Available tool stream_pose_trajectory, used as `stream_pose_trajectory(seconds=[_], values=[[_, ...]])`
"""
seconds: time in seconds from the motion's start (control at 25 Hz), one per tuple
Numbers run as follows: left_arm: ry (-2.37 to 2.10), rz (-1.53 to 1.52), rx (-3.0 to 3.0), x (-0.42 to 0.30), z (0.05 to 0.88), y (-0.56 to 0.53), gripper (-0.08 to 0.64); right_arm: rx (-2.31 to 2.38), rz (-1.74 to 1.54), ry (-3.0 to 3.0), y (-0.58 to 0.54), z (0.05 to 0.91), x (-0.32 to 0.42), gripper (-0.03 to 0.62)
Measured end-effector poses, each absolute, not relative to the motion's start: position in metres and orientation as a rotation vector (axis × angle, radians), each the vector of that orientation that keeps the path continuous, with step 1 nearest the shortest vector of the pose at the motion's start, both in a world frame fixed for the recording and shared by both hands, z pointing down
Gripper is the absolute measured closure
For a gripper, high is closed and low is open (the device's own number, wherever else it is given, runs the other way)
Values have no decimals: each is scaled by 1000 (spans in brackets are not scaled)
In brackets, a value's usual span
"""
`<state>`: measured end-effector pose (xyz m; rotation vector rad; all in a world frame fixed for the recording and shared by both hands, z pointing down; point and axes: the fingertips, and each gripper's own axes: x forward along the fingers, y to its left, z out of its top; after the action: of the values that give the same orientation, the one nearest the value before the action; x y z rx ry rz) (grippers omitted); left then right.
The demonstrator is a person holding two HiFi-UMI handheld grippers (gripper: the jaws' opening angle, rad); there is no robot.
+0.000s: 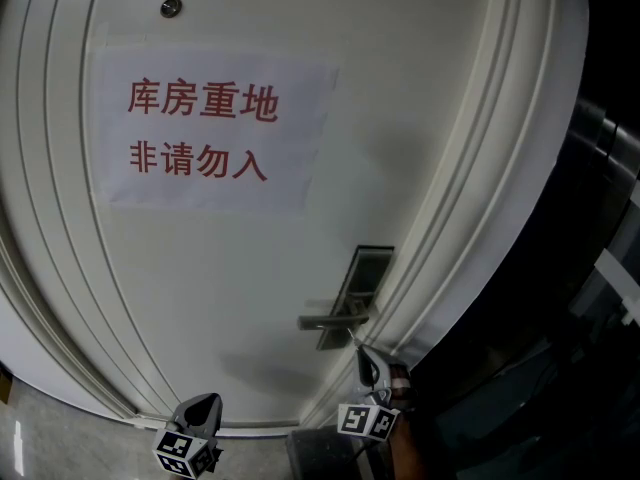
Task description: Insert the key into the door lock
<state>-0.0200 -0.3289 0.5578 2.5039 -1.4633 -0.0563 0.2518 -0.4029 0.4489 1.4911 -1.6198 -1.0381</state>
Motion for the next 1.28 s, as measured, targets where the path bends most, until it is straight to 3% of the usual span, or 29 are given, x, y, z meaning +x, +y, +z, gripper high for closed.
stream_pose_trajectory(seconds=[1.28], values=[[-1412, -71, 2523, -21, 560, -332, 557, 1320, -1098, -1272, -411, 447, 248, 581]])
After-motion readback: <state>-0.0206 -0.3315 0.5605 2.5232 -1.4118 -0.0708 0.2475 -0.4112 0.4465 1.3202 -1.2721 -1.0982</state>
